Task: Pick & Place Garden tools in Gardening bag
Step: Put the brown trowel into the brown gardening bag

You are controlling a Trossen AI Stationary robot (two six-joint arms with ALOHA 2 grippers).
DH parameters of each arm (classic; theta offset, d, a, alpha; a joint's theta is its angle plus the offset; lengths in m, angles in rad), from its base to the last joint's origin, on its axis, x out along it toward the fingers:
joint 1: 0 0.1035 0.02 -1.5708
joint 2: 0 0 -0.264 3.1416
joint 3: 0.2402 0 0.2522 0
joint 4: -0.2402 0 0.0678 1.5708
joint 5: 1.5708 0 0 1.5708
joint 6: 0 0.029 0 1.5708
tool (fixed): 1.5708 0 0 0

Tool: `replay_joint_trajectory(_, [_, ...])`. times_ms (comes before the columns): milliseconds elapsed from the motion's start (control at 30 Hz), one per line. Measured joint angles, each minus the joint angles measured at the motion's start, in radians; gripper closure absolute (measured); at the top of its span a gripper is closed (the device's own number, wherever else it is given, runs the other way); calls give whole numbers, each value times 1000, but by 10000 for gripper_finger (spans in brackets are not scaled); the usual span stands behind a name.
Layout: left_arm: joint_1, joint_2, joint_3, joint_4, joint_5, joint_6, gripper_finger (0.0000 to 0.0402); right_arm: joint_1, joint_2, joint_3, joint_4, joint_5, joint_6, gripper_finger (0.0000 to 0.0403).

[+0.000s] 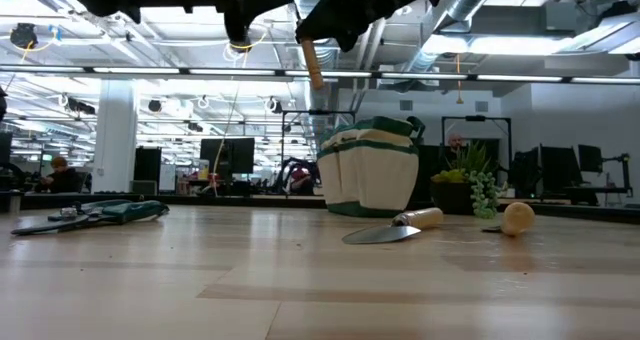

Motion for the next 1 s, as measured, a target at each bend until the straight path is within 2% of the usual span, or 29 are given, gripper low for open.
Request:
replay_joint_trajectory(333, [13, 63, 10, 17, -7, -7, 122, 11, 0, 0, 30, -4, -5, 343])
replay_joint_trajectory(767, [14, 71, 10, 23, -8, 6, 244, 10, 2, 0, 36, -15, 4, 343])
replay_joint_trajectory(900, [14, 71, 10, 27, -13, 6, 246, 10, 2, -1, 53, -14, 7, 343])
replay_joint_trajectory(1000, [14, 70, 10, 29, -18, -14, 220, 10, 2, -2, 83, -15, 6, 343])
